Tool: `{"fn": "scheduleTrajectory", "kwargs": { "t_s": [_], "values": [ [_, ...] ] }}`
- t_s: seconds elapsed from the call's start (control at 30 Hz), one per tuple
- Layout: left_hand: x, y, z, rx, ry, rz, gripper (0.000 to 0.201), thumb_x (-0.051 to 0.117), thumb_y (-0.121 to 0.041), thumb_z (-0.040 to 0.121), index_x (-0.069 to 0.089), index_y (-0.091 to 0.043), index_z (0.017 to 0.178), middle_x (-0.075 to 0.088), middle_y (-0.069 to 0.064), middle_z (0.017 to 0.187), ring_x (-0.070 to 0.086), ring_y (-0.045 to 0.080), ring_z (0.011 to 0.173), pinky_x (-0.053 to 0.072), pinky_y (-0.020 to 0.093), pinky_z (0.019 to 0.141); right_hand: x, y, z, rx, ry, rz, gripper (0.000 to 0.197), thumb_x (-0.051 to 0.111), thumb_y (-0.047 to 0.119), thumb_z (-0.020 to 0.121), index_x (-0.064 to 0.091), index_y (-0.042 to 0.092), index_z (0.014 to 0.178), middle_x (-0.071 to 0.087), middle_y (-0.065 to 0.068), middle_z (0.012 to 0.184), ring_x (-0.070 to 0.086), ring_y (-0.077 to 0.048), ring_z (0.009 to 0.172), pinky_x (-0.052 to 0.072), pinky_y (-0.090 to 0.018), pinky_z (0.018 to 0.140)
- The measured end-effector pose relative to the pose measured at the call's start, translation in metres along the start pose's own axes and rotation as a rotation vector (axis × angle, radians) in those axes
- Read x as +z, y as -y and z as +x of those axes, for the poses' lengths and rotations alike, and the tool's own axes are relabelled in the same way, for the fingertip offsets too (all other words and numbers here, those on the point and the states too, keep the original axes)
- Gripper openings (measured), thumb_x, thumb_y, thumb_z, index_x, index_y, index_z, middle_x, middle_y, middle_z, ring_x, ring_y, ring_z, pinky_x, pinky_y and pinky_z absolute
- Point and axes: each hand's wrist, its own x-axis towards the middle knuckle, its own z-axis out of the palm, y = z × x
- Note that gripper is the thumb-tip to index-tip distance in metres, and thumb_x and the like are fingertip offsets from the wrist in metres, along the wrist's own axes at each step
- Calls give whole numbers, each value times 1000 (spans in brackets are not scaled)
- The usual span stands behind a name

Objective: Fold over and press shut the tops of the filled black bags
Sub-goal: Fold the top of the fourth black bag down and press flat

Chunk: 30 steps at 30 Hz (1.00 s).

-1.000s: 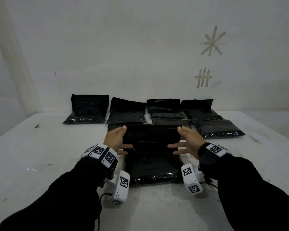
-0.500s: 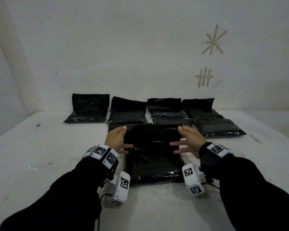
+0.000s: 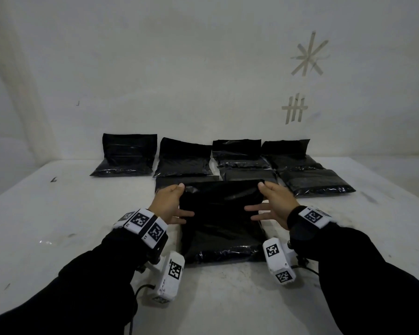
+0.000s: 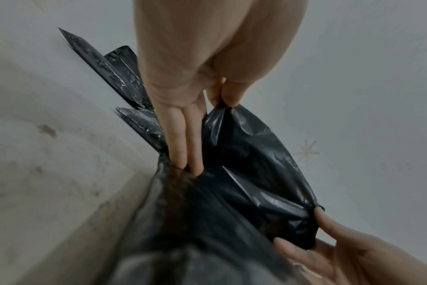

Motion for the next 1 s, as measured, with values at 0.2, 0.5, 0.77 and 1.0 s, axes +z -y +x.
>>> {"fn": "scheduleTrajectory", "kwargs": {
  "t_s": [0.2, 0.5, 0.77, 1.0],
  "values": [
    [0, 0, -1, -10, -19, -15, 40, 37, -36, 101, 48, -14, 132, 50, 12, 137, 68, 31, 82, 52, 37, 64, -1, 2, -6, 4, 19, -24, 24, 40, 24, 101, 57, 7, 102, 62, -1, 102, 69, -33, 81, 55, -47, 71],
    [0, 4, -3, 8, -17, -2, 38, 37, -36, 101, 50, -13, 129, 51, 11, 137, 67, 33, 89, 52, 36, 68, -11, 1, -12, -19, 92, -115, 20, 44, 21, 100, 60, 9, 98, 66, -9, 102, 71, -31, 81, 59, -37, 61],
    [-2, 6, -8, 55, 5, 42, 30, 42, -32, 100, 54, -9, 115, 51, 6, 134, 68, 33, 88, 54, 35, 68, -21, -10, -16, 20, 152, -107, 15, 44, 16, 99, 54, 5, 98, 67, -10, 94, 71, -26, 85, 57, -36, 68],
    [-15, 6, -12, 66, 118, 154, 24, 43, -29, 100, 54, -14, 85, 59, 7, 107, 69, 26, 86, 54, 35, 70, -28, -7, -14, 31, 224, -134, 13, 48, 14, 97, 57, 7, 91, 67, -7, 95, 71, -25, 89, 58, -33, 71]
  ]
}}
